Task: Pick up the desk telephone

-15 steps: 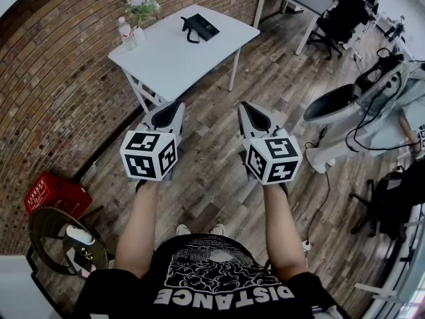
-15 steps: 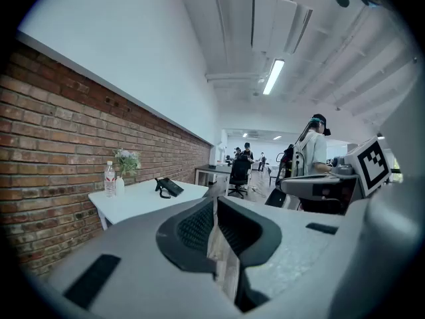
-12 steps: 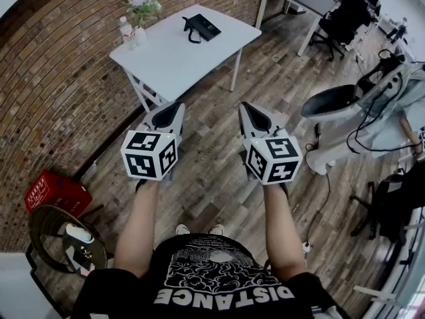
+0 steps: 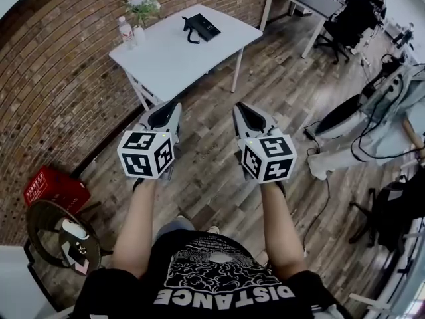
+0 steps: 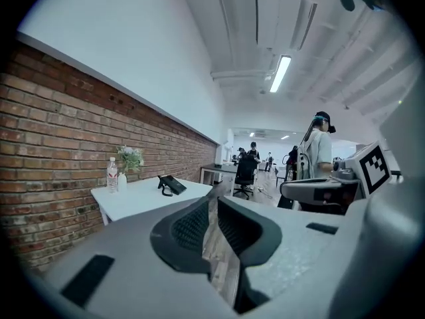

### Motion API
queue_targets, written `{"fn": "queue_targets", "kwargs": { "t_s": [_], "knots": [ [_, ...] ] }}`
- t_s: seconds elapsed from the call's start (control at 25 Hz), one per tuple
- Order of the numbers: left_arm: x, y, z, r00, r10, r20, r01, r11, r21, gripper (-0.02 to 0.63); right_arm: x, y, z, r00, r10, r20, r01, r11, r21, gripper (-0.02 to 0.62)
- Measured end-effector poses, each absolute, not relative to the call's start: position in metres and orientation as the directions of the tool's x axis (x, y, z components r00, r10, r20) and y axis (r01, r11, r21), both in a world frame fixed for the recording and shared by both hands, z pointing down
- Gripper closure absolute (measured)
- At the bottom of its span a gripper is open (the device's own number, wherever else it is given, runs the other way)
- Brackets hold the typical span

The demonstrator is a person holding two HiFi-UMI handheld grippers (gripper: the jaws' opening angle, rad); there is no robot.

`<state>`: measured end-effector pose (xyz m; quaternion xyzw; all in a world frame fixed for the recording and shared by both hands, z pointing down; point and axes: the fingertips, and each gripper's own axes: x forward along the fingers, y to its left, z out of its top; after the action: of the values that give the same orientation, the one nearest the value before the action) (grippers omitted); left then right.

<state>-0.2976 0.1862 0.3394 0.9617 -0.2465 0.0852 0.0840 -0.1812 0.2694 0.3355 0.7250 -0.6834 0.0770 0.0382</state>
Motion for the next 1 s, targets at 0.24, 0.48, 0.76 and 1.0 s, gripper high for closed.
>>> {"fn": "queue_targets", "kwargs": {
  "t_s": [0.24, 0.48, 0.76, 1.0],
  "knots": [
    [-0.272, 0.173, 0.346, 0.870, -0.447, 0.209, -0.479, -0.867, 0.138, 0.560, -0.156, 0.259, 0.344, 0.057, -0.983, 0.174, -0.996, -0.067, -0.057, 0.591],
    [-0.234, 0.140, 0.356, 0.881, -0.425, 0.207, -0.459, -0.875, 0.157, 0.523, -0.119, 0.232, 0.355, 0.074, -0.980, 0.183, -0.995, -0.085, -0.057, 0.568],
    [-0.183, 0.069, 0.362, 0.888, -0.401, 0.225, -0.441, -0.881, 0.171, 0.510, -0.073, 0.163, 0.360, 0.082, -0.976, 0.202, -0.993, -0.097, -0.062, 0.545],
    [-0.142, -0.010, 0.366, 0.898, -0.373, 0.236, -0.419, -0.887, 0.194, 0.488, -0.034, 0.085, 0.362, 0.101, -0.969, 0.224, -0.991, -0.117, -0.060, 0.534]
  ]
}}
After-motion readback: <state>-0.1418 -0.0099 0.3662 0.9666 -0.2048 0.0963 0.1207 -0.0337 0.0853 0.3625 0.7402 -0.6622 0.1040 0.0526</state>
